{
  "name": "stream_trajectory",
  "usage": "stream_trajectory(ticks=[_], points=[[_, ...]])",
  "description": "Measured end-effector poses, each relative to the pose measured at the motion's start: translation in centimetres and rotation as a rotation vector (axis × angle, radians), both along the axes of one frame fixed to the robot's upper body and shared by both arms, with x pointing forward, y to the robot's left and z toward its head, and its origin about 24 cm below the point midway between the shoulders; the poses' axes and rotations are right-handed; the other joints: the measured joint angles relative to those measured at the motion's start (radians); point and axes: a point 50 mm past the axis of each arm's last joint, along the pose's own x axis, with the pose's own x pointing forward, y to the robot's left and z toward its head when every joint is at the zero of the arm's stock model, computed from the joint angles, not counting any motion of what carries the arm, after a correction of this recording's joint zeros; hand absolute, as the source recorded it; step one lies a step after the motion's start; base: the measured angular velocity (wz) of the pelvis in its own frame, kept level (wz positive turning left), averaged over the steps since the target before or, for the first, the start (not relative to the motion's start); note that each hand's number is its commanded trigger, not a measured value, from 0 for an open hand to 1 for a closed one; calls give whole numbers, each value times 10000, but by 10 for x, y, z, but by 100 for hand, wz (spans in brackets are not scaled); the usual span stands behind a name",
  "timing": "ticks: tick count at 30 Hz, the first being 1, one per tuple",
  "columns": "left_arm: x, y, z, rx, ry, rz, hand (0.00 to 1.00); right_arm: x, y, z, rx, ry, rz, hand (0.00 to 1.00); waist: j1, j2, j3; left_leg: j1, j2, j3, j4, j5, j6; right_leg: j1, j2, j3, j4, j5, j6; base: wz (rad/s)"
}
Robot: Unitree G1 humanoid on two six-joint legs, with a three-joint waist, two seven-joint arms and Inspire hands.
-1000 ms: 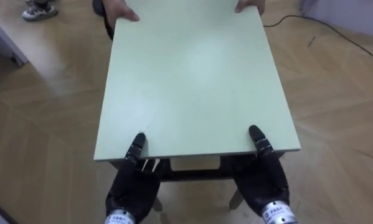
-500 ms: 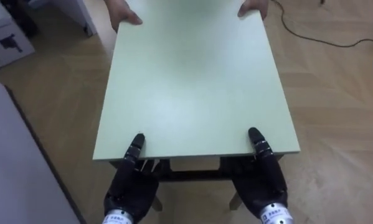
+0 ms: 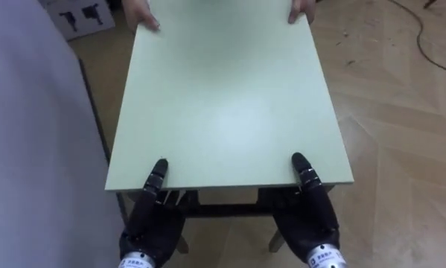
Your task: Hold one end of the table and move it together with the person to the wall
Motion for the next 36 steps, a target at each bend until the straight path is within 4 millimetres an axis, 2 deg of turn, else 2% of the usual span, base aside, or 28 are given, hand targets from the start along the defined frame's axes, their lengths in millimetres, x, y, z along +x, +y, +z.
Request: stream_trajectory(ticks=[1, 2, 3, 4, 5, 6, 8, 11, 13, 15, 16, 17, 18, 19, 20, 21, 22, 23, 25, 27, 28, 29, 30, 31, 32, 34, 36], points=[[6, -3, 3, -5, -111, -145, 100, 3, -5, 2, -43, -117, -149, 100, -143, -32, 0, 5, 36, 606, -513, 364, -676, -10, -179, -123, -326, 64, -9, 91], [7, -4, 2, -15, -111, -103, 100, 7, -5, 2, -77, -94, -71, 100, -227, -19, 43, -224, 489, 2147, 637, -521, -181, 38, -299, -512, -278, 45, 20, 70], [6, -2, 1, 10, -59, -42, 100, 8, -4, 1, -65, 15, -52, 100, -225, -55, 58, -203, 798, 2947, 1510, -1215, 92, 129, -305, -588, -270, 37, 10, 42], [5, -1, 1, 13, -26, -31, 100, 8, -3, 0, -16, 92, -71, 100, -230, -32, 48, -42, 1494, 3820, 2873, -2348, 107, 265, -292, -859, -257, -20, 17, 42], [4, -1, 0, -4, 9, -28, 100, 7, -3, 0, -23, 104, -83, 100, -291, 4, 41, 188, 1997, 4013, 3505, -2986, -98, 276, -278, -1102, -40, -182, 86, 54], [4, -2, -1, -12, 33, -24, 100, 7, -4, 0, -45, 112, -75, 100, -338, 15, 39, 278, 2113, 3964, 3577, -3182, -175, 230, -297, -1211, 156, -289, 120, 60], [4, -3, -1, -56, 61, -28, 100, 7, -4, 0, -124, 75, -58, 100, -537, -6, 25, 379, 1854, 3733, 3087, -3327, 200, 96, -312, -1337, 633, -549, 335, 57], [5, -2, -1, -105, 107, -28, 100, 7, -4, 1, -210, 48, -3, 100, -500, -55, 10, 629, 1459, 3714, 2424, -3113, 460, 67, -617, -1298, 824, -539, 447, 22], [5, -2, -1, -106, 140, -47, 100, 6, -3, 0, -107, 99, 4, 100, -430, -60, 12, 766, 1308, 3675, 2125, -2999, 534, -37, -773, -1247, 1097, -529, 464, 12], [5, -3, -2, -105, 241, -29, 100, 5, -4, -1, -104, 167, -5, 100, -224, -58, 13, 979, 1257, 3488, 1945, -2967, 550, -369, -904, -899, 1691, -582, 555, -6], [5, -4, -2, -146, 229, 30, 100, 6, -4, -1, -140, 153, 29, 100, -114, -66, 14, 1021, 1201, 2902, 1936, -2969, 541, -535, -883, -365, 1680, -716, 652, -32], [6, -2, -1, -199, 209, 202, 100, 9, -1, 1, -188, 74, 142, 100, 121, -27, 38, 981, 1187, 2448, 1940, -2949, 488, -969, -758, 106, 1253, -678, 610, -37], [6, -2, -1, -242, 228, 299, 100, 11, 0, 3, -232, 23, 212, 100, 171, 15, 58, 948, 1180, 2211, 1948, -2939, 428, -1241, -749, 157, 1162, -304, 485, -10], [6, 1, -2, -277, 291, 421, 100, 11, 0, 3, -300, 3, 211, 100, 97, 69, 37, 940, 1163, 2103, 1852, -2929, 343, -1168, -838, -237, 1349, -29, 372, 38], [6, 0, -2, -275, 296, 386, 100, 11, 1, 2, -288, 19, 249, 100, 22, 52, 49, 945, 1194, 2376, 1766, -2922, 327, -1131, -846, -514, 1449, -27, 369, 60], [5, 0, -2, -260, 308, 341, 100, 10, 1, 2, -296, 51, 256, 100, 0, 45, 52, 960, 1199, 2620, 1730, -2920, 330, -1100, -840, -542, 1482, -27, 370, 55], [5, 0, -2, -240, 324, 280, 100, 9, 0, 1, -281, 95, 220, 100, -8, -7, 66, 1076, 1253, 3056, 1587, -2888, 372, -1089, -878, -511, 1650, -66, 431, 35], [4, -1, -3, -247, 372, 261, 100, 8, -1, 1, -287, 129, 212, 100, 26, -54, 96, 1265, 1257, 3181, 1414, -2861, 402, -1099, -975, -530, 1955, -122, 518, 24], [3, -1, -5, -241, 491, 212, 100, 5, -1, -1, -276, 232, 196, 100, 75, -65, 103, 1457, 1172, 3163, 1317, -2863, 405, -1116, -1053, -518, 2454, -123, 520, 26], [2, -2, -8, -87, 557, 80, 100, 1, -4, -4, -306, 410, 101, 100, -29, -77, 111, 1642, 1121, 2739, 1270, -2870, 450, -1341, -1178, -367, 3365, -97, 563, 42], [2, -3, -9, 72, 562, 9, 100, -4, -5, -7, -272, 581, 47, 100, -113, -82, 110, 1705, 1083, 1933, 1305, -2890, 479, -1701, -1037, 368, 3416, -335, 672, 36], [2, -2, -8, 130, 516, 70, 100, -5, -2, -8, -145, 628, 6, 100, -138, -125, 103, 1624, 984, 1185, 1349, -2893, 468, -1931, -688, 1014, 2416, -441, 663, 37], [2, -1, -9, 142, 515, 89, 100, -6, -1, -8, -122, 629, 23, 100, -232, -122, 103, 1564, 937, 937, 1383, -2901, 454, -2026, -602, 1293, 1853, -358, 641, 67], [2, -1, -9, 153, 541, 86, 100, -6, -1, -8, -164, 583, 32, 100, -517, -136, 109, 1476, 731, 646, 1439, -2942, 394, -2197, -677, 1434, 1526, 494, 416, 86], [2, -2, -11, 142, 659, 76, 100, -7, -1, -9, -196, 645, 55, 100, -622, -96, 83, 1520, 732, 826, 1396, -2960, 368, -2103, -830, 1255, 1739, 459, 514, 74], [1, -2, -12, 179, 691, 25, 100, -8, -3, -10, -189, 696, 25, 100, -554, -135, 105, 1647, 886, 1462, 1250, -2960, 367, -1912, -742, 1107, 1614, 463, 508, 26], [1, -4, -12, 277, 695, -114, 100, -11, -5, -11, -104, 810, -102, 100, -565, -197, 125, 1873, 976, 1701, 1039, -2958, 369, -1617, -589, 1136, 1344, 463, 507, 18]])
